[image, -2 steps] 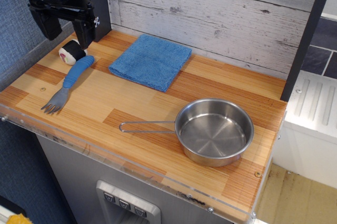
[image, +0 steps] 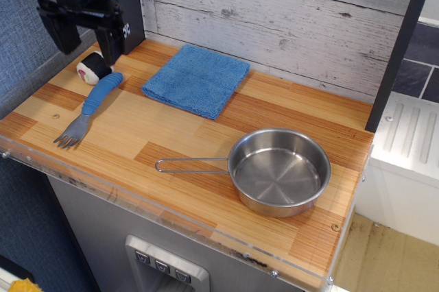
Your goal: Move the pan to the right of the blue cloth
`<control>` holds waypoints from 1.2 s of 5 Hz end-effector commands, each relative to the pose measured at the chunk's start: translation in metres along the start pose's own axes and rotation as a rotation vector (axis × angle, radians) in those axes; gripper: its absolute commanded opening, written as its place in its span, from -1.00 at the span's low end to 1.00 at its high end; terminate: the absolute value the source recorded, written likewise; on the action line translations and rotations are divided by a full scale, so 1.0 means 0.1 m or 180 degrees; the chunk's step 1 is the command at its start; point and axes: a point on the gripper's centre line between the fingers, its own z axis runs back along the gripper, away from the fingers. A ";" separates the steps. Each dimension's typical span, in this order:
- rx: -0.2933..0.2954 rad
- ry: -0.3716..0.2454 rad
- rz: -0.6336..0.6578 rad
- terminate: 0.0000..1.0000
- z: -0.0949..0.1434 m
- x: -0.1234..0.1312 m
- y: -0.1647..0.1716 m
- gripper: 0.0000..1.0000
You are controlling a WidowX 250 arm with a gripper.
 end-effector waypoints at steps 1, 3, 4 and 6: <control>-0.0013 -0.0116 -0.0320 -1.00 0.09 0.12 -0.40 1.00; -0.0197 -0.0278 -0.0959 -1.00 0.04 0.10 -0.93 1.00; -0.0282 -0.0297 -0.1374 -1.00 -0.01 0.05 -1.21 1.00; -0.0300 -0.0238 -0.1832 -1.00 -0.14 -0.01 -1.64 1.00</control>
